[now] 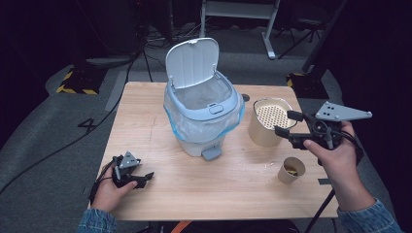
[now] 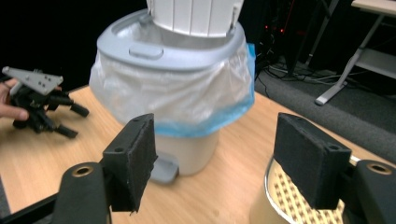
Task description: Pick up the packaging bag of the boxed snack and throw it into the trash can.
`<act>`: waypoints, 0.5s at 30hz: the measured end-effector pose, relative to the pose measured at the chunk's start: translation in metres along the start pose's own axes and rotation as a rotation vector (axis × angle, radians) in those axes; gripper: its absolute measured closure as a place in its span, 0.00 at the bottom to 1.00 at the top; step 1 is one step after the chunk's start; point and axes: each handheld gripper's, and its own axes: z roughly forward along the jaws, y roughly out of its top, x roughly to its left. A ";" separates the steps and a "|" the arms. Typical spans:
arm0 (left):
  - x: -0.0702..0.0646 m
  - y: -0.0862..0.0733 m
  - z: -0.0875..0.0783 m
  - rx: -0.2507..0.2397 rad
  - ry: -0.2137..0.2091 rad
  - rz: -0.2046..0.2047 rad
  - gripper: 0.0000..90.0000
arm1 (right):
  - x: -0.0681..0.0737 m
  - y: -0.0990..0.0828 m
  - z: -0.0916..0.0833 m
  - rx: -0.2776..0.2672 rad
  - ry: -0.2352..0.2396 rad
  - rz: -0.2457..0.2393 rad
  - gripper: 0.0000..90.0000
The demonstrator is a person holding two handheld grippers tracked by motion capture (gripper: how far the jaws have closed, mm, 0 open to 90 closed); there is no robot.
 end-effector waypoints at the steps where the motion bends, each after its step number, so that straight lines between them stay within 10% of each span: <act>1: 0.000 0.000 0.000 0.000 0.001 0.002 0.27 | -0.002 -0.004 -0.003 0.006 0.003 0.001 0.31; 15: 0.000 0.001 0.000 0.005 -0.001 0.012 0.26 | -0.027 -0.061 -0.040 0.040 -0.051 0.062 0.18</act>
